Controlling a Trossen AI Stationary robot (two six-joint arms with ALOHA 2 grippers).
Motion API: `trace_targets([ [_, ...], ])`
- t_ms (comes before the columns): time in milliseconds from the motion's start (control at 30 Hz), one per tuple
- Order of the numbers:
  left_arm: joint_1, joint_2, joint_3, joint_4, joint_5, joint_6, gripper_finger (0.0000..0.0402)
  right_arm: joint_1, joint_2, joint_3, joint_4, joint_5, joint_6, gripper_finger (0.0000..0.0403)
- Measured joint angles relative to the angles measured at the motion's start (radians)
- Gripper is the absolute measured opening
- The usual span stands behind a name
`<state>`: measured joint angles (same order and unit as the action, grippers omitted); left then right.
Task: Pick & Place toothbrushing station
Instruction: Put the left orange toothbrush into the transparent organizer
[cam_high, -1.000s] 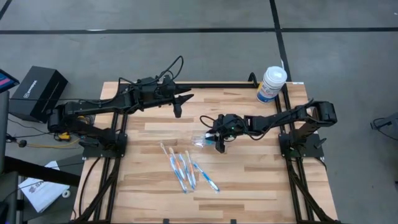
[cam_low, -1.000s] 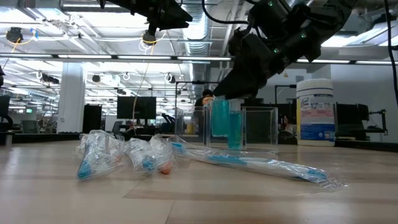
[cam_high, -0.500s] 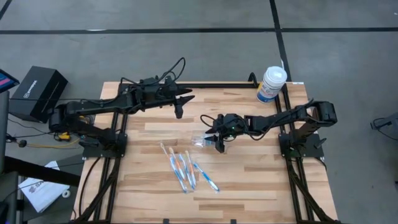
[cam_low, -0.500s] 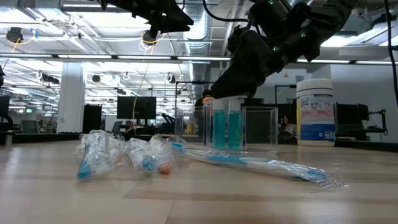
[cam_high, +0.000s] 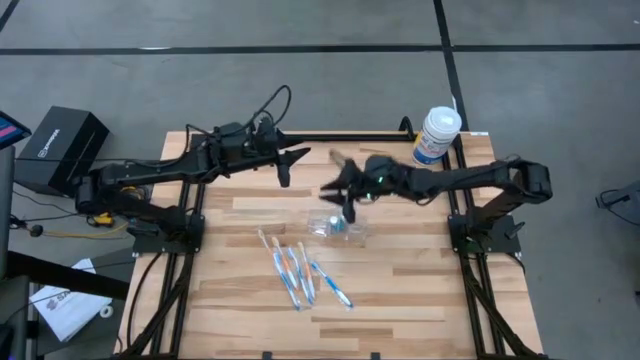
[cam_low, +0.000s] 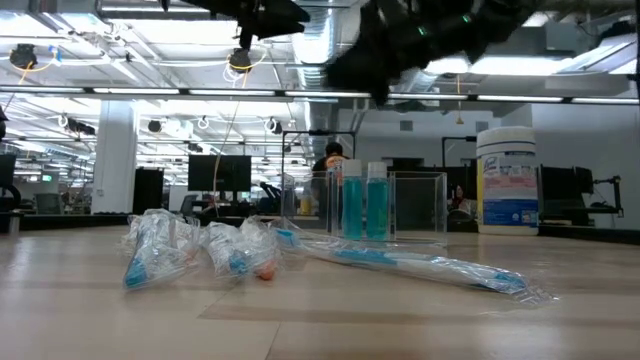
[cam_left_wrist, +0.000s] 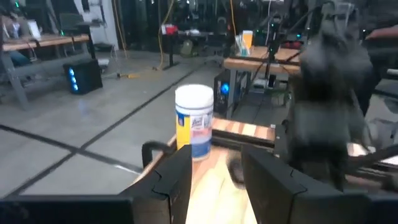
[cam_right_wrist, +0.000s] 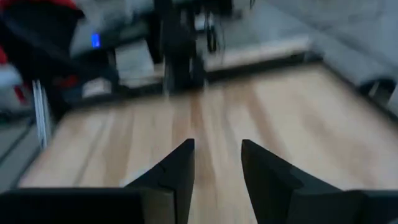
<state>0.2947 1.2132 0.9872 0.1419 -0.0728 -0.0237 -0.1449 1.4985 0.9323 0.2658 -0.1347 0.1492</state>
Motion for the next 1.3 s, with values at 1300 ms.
trace_targets([
  [1300,0.021,-0.197,-0.001,-0.056,0.220,-0.246,0.0131,0.023,0.283,1.112,-0.811,-0.048,0.123,0.0118],
])
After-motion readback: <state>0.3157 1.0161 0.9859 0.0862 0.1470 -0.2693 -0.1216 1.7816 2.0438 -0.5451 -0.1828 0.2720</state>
